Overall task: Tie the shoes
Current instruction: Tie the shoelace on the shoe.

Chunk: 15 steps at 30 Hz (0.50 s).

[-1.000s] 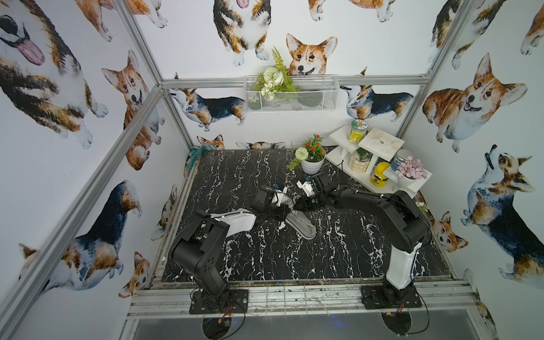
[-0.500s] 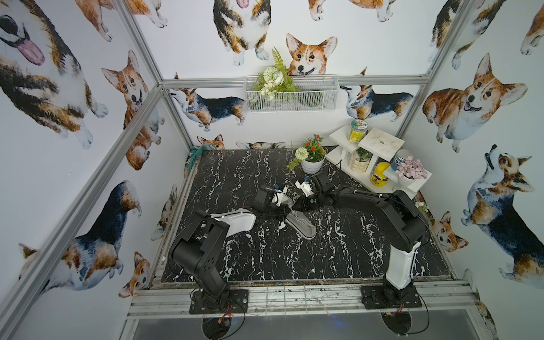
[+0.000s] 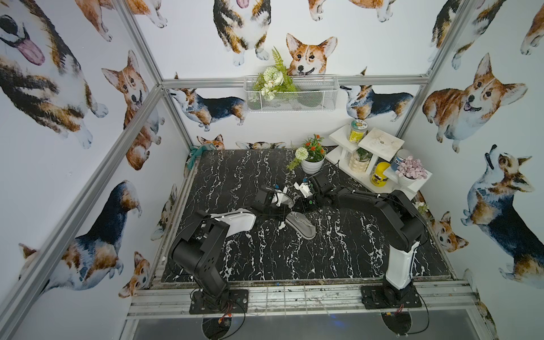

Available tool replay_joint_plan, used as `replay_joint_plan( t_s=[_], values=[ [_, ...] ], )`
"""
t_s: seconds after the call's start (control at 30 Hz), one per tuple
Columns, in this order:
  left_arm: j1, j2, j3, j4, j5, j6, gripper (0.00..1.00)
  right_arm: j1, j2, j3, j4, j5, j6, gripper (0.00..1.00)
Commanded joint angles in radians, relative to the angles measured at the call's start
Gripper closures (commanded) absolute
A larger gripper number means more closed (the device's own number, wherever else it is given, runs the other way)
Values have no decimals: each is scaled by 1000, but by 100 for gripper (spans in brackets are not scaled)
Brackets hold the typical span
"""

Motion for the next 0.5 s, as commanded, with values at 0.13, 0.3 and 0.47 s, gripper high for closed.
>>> replay_joint_plan(
  t_s=[0.13,0.3,0.47],
  values=[
    [1,-7,-5,24,5,1,100,2,-13,14,-32,11,-10,93],
    [1,-7,-4,24,3,0,100,-8,-28,11,-33,-16,-4,98],
    [1,-7,-1,24,-2,-2,100,-20,-55,-8,-12,-84,14,99]
  ],
)
